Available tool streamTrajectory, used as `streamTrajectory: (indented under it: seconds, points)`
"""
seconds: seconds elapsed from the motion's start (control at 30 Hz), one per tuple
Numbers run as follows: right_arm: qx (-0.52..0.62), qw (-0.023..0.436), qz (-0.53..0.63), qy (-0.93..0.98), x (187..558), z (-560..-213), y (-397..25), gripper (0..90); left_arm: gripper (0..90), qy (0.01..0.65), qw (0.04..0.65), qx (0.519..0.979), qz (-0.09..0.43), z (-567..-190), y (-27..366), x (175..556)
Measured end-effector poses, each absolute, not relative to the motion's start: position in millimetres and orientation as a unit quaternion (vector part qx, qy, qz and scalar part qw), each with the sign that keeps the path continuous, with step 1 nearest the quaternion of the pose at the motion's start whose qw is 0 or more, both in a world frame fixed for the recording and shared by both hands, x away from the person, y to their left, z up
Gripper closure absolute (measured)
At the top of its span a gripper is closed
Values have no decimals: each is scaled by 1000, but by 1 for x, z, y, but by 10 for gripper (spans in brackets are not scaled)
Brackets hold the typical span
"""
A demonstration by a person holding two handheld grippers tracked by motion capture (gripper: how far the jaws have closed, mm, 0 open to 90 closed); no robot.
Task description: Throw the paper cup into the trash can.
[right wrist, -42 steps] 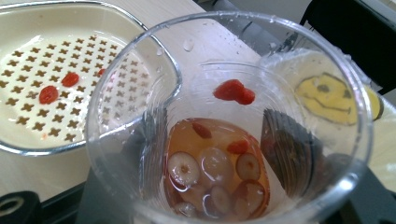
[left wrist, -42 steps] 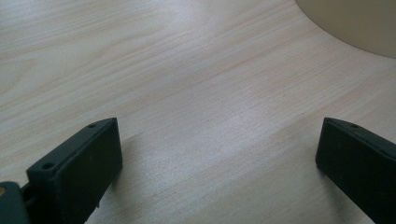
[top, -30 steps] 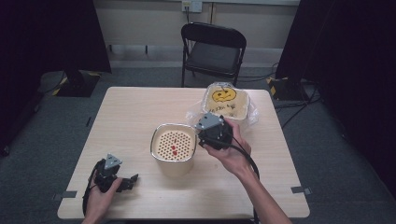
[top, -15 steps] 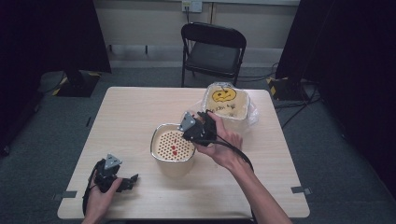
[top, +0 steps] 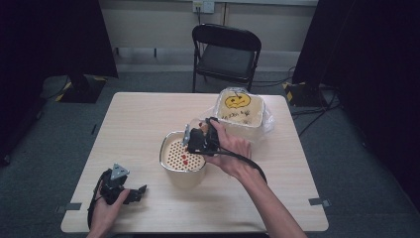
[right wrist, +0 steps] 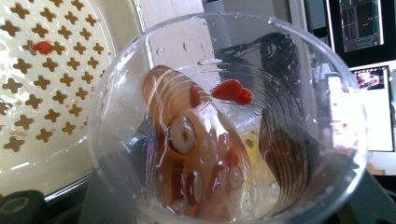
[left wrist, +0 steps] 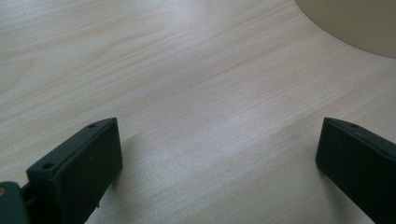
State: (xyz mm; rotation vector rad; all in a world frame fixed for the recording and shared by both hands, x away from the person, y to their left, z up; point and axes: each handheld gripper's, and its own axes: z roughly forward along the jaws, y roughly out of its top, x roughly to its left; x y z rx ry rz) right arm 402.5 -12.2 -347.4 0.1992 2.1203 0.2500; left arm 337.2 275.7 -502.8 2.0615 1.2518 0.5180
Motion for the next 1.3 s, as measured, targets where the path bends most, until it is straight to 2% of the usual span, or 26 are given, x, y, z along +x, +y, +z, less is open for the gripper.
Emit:
streamTrajectory:
  seconds: [0.27,0.53,0.9,1.3]
  points:
    - [38,509,52,858,400,-351,-5,442,0,479,331,789,198,-503,276,337]
    - [19,513,37,857,401,-355,1,444,0,479,331,789,198,-503,276,337]
    - [-52,559,-39,826,400,-363,4,449,0,479,331,789,198,-503,276,337]
    - [-90,597,-73,794,398,-365,9,453,0,479,331,789,198,-503,276,337]
